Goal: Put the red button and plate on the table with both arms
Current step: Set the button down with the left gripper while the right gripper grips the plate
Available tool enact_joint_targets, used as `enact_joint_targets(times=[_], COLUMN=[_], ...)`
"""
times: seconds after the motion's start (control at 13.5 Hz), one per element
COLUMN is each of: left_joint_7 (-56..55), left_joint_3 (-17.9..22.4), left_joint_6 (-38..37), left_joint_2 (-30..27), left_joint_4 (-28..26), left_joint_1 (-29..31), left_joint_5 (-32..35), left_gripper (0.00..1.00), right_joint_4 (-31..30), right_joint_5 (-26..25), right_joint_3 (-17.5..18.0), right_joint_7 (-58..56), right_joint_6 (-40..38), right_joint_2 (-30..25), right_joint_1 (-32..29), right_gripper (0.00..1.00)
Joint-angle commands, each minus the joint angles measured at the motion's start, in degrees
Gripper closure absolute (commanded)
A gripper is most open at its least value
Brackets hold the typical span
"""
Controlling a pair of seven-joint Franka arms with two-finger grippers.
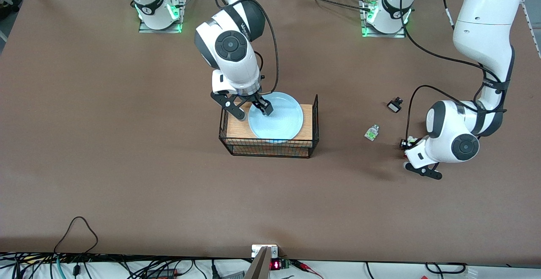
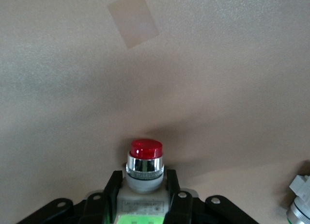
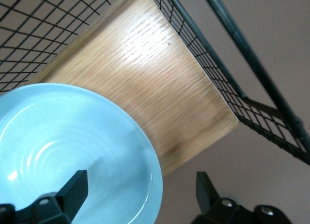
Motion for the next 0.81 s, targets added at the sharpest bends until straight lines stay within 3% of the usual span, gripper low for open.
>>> enact_joint_targets(times=[0.0, 0.15, 0.3, 0.59, 0.74], left_joint_7=[0.13, 0.04, -0.22, -1.01, -0.93], left_joint_3=[-0.56, -0.99, -2.04, -4.16, -4.95], left_joint_6=[-0.01, -4.91, -15.08, -30.13, -36.38], left_joint_2=[-1.3, -3.75, -6.39, -10.44, -12.81], left_joint_4=[0.12, 2.3, 7.48, 19.17, 24.27], left_joint_1=[0.37, 0.02, -0.33, -0.42, -0.42], left_joint_5=[1.04, 1.04, 0.78, 0.69, -0.01], left_gripper=[0.0, 0.0, 0.0, 0.0, 0.0], right_joint_4=[1.07, 0.89, 0.89, 1.06, 0.8], right_joint_5=[0.14, 0.14, 0.14, 0.23, 0.05], right_joint_3=[-0.69, -0.69, -0.69, -0.69, -0.69], right_joint_7=[1.56, 1.57, 1.57, 0.61, -0.01], right_joint_6=[0.79, 0.79, 0.88, 1.23, 0.61], right_joint_2=[1.11, 1.64, 2.0, 2.17, 2.0], right_joint_1=[0.64, 0.73, 0.64, 0.73, 0.64], right_gripper=[0.14, 0.23, 0.3, 0.85, 0.95])
